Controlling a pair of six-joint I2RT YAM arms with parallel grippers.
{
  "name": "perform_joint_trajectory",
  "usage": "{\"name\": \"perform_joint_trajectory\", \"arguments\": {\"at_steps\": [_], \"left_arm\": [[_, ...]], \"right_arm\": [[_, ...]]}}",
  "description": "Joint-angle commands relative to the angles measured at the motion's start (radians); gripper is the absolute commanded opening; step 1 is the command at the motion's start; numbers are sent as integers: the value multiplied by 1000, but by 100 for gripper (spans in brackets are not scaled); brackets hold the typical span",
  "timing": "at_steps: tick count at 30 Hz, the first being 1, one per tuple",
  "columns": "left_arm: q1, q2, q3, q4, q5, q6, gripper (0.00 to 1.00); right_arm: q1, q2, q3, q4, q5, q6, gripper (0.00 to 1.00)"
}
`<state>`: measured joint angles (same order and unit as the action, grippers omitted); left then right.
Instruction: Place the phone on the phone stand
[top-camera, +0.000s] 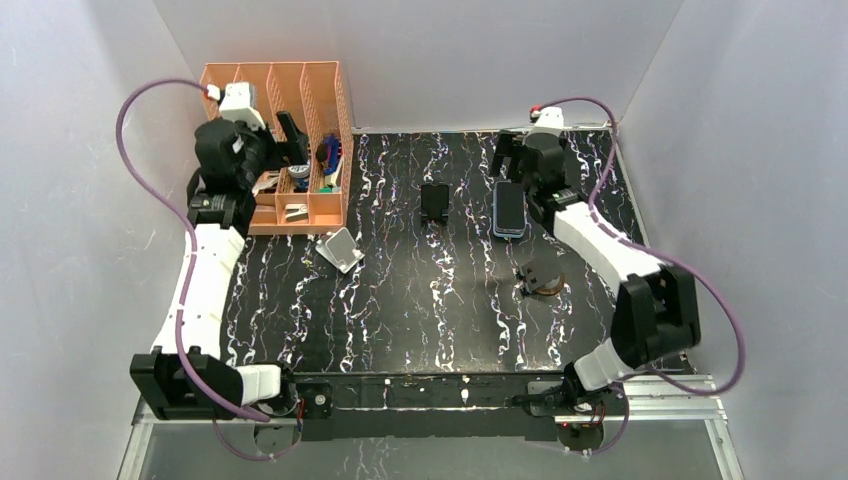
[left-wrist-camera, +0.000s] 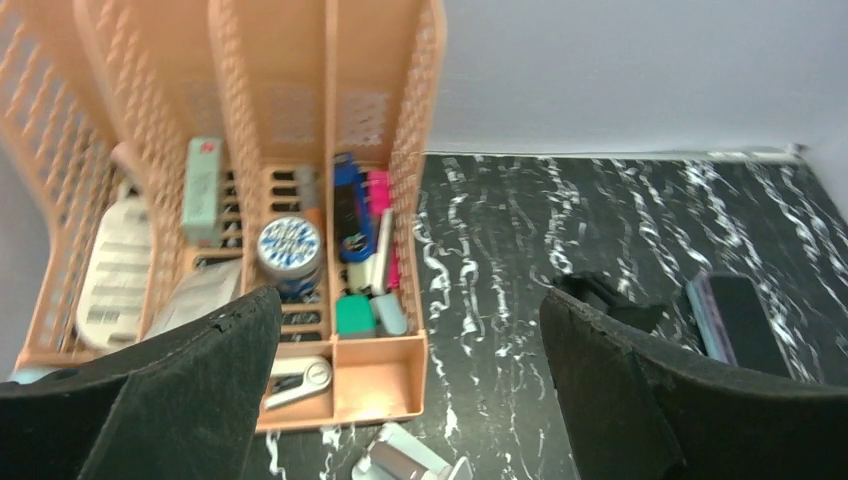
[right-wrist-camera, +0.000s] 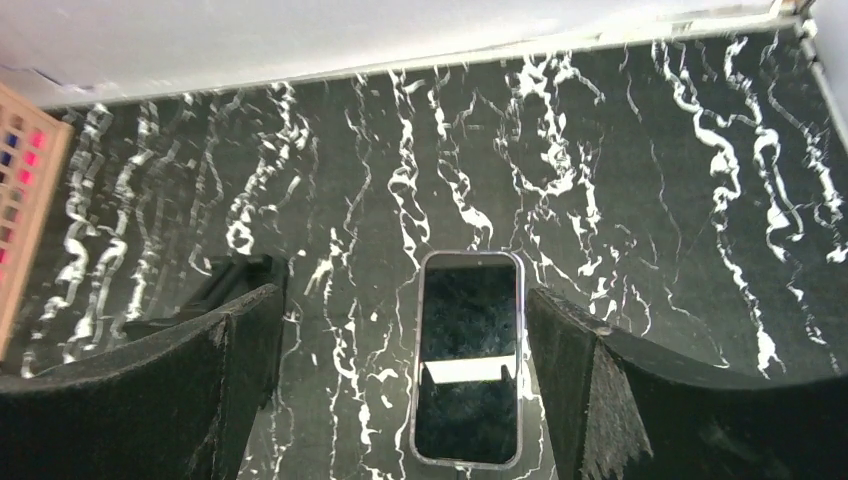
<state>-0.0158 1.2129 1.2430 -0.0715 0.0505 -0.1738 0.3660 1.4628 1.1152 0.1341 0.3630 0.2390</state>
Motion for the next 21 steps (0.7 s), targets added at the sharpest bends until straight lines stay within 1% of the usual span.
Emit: {"name": "perform_joint_trajectory", "arguments": {"at_steps": [1, 4, 6, 9, 11, 12, 13, 15, 17, 20, 21], "left_arm": [[14, 24, 203, -185, 371, 152, 98], [14, 36, 287, -288, 481, 267, 98], [45, 39, 317, -390, 605, 342, 98], [45, 18, 286, -406, 717, 380, 98], [46, 5, 249, -382, 782, 375, 98], [45, 1, 239, -370, 789, 367, 98], [45, -2, 230, -348, 772, 347, 98], [45, -13, 213, -289, 697, 290, 98], [45, -43, 171, -167, 521, 176, 98], [46, -65, 148, -116, 213, 65, 98], [45, -69, 138, -112, 152, 34, 98]], "right_arm": [[-7, 144, 166, -146, -9, 23, 99], [-17, 236, 242, -204, -8, 12, 99], [-32, 270, 265, -220, -14, 8, 99], [-59, 308, 279, -240, -37, 9, 99], [-78, 337, 290, -266, -49, 3, 99], [-84, 354, 299, -282, -55, -6, 99], [-91, 369, 312, -300, -62, -14, 99], [-97, 399, 325, -329, -85, -37, 99], [-98, 426, 330, -337, -113, -58, 99], [-99, 465, 338, -341, -161, -72, 99], [-98, 476, 341, -339, -177, -76, 99]]}}
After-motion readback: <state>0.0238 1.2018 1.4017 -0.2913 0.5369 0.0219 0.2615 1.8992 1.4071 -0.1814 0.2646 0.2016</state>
